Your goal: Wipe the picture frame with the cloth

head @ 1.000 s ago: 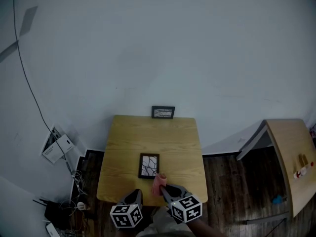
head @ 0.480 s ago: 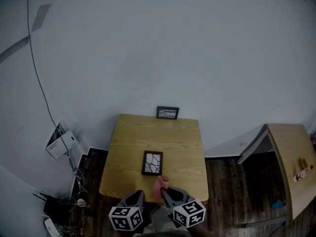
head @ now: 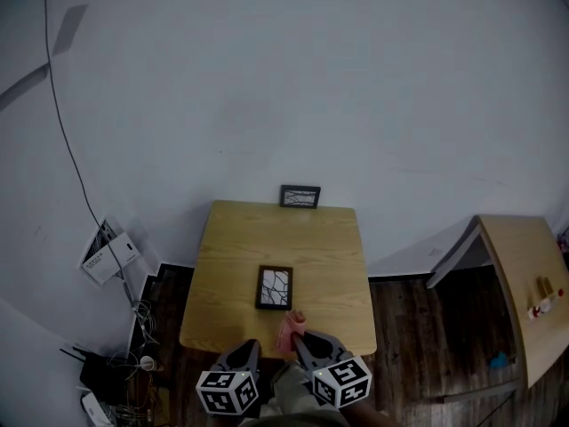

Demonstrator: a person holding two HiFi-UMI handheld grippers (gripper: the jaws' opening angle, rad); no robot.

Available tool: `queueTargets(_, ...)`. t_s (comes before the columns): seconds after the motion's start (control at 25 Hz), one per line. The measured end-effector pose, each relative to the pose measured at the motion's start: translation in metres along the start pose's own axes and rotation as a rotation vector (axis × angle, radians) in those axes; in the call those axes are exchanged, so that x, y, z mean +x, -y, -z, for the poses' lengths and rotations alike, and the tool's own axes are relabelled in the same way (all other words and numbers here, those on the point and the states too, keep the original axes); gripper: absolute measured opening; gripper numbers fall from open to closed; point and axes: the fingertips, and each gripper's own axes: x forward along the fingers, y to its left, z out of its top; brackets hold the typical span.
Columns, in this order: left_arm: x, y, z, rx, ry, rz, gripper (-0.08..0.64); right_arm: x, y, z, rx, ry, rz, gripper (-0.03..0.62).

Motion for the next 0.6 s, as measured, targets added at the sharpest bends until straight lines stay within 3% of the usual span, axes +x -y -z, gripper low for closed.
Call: queueTargets(0.6,0.0007,0.0017,-0.0053,0.001,0.009,0.010,0.012,0.0039,-0.0060,-0.0030,-0.011,-0.003,-0.022,0.015)
